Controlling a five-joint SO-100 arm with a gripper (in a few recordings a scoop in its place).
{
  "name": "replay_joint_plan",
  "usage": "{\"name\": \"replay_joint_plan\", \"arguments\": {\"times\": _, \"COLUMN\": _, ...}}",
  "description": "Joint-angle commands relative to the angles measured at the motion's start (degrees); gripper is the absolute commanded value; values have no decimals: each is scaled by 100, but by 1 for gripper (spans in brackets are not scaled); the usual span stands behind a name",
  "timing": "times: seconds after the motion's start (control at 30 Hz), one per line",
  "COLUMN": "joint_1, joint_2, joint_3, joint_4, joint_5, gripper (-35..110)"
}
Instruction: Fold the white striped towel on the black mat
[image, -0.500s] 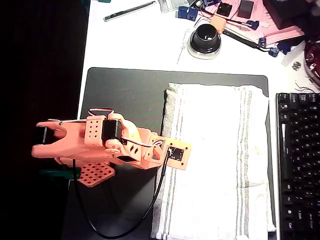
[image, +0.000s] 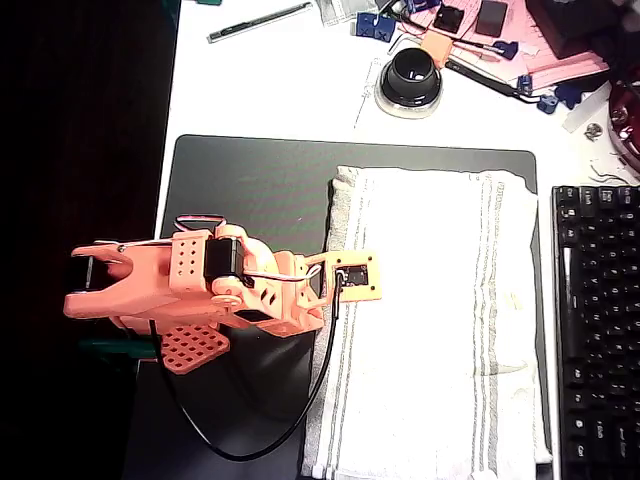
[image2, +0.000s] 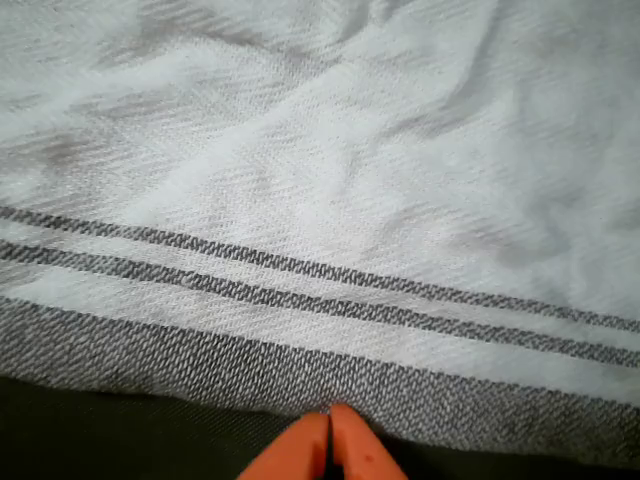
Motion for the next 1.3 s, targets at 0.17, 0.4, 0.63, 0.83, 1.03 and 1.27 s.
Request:
{"name": "replay_joint_plan", "arguments": {"times": 0.17, "joint_1": -185, "joint_2": 123, "joint_3": 132, "joint_4": 114, "joint_5": 202, "gripper": 0}}
{"name": "replay_joint_plan", "arguments": {"times": 0.4, "joint_1": -167, "joint_2": 88, "joint_3": 114, "joint_4": 105, "joint_5": 149, "gripper": 0}}
{"name": "replay_joint_plan", "arguments": {"times": 0.63, "joint_1": -62, "joint_2": -62, "joint_3": -141, "joint_4": 193, "joint_5": -88, "gripper": 0}}
{"name": "replay_joint_plan", "arguments": {"times": 0.83, "joint_1": -132, "joint_2": -870, "joint_3": -1099, "joint_4": 255, "joint_5": -114, "gripper": 0}}
{"name": "replay_joint_plan", "arguments": {"times": 1.03, "joint_1": -396, "joint_2": -1828, "joint_3": -2426, "joint_4": 352, "joint_5": 62, "gripper": 0}}
{"name": "replay_joint_plan", "arguments": {"times": 1.27, "joint_1": -729, "joint_2": -2979, "joint_3": -3437, "joint_4": 185, "joint_5": 554, "gripper": 0}}
